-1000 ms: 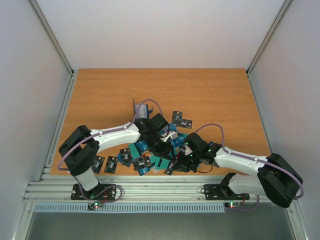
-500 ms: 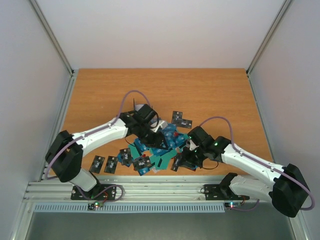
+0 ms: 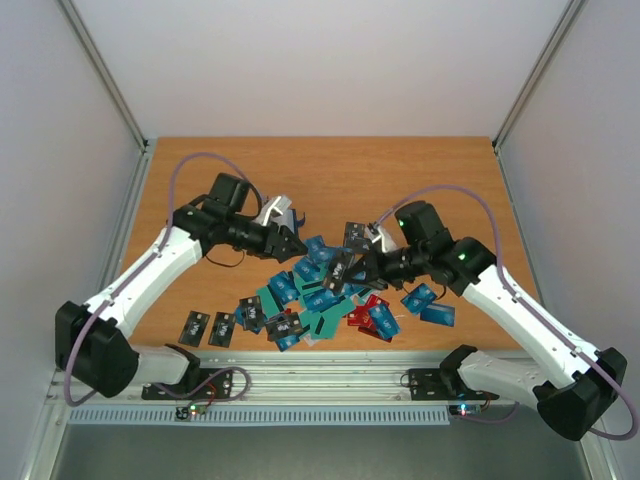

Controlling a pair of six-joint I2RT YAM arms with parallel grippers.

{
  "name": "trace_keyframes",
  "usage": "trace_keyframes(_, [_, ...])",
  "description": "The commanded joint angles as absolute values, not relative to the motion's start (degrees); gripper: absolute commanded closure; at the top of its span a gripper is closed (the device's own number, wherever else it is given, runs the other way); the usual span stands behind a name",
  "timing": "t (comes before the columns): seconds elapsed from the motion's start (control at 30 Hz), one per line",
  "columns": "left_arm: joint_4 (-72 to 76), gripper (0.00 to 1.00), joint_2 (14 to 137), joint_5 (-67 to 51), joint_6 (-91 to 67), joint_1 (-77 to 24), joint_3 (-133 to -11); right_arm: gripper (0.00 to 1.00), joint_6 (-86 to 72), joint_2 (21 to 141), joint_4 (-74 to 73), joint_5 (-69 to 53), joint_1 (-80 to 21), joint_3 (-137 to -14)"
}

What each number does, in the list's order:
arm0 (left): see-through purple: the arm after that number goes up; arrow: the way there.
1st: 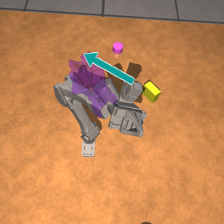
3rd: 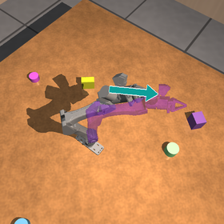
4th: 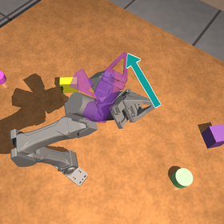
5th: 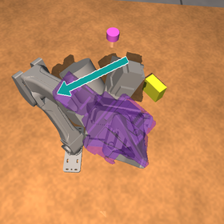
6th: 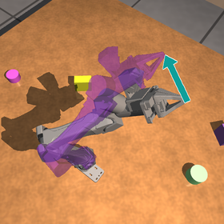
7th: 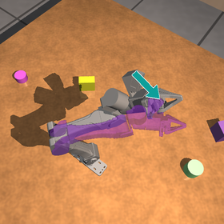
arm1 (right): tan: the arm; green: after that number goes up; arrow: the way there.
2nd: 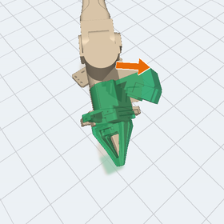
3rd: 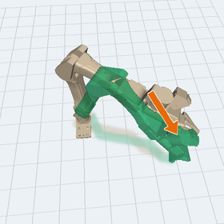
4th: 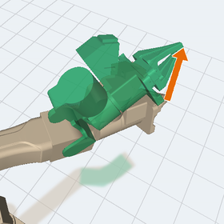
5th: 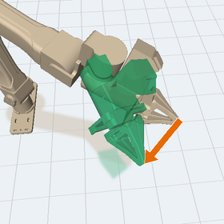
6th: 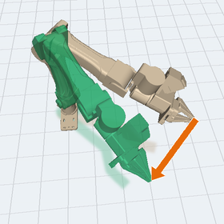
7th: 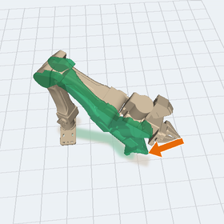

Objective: Put the credit cards into the card holder

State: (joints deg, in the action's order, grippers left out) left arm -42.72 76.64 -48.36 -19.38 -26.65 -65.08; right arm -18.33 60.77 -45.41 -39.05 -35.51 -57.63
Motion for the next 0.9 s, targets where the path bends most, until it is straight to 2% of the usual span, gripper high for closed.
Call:
trace_keyframes(0.0, [-41.4, 0.53, 73.3, -59.9, -18.1, -24.4, -67.4, 0.99, -14.5, 62.7, -42.2, -47.4, -34.0, -63.1])
trace_keyframes(0.33, [-24.7, 0.51, 68.1, -65.5, -29.0, -23.8, -64.0, 0.99, -15.2, 67.7, -35.5, -55.5, -33.5, -69.6])
trace_keyframes(0.63, [-26.8, 0.50, 68.8, -64.6, -29.2, -23.8, -64.1, 0.99, -16.7, 68.6, -31.0, -59.0, -33.4, -70.7])
trace_keyframes(0.87, [-15.8, 0.68, 68.6, -69.0, -36.3, -23.8, -61.4, 0.99, -16.5, 69.2, -29.2, -59.9, -33.4, -71.0])
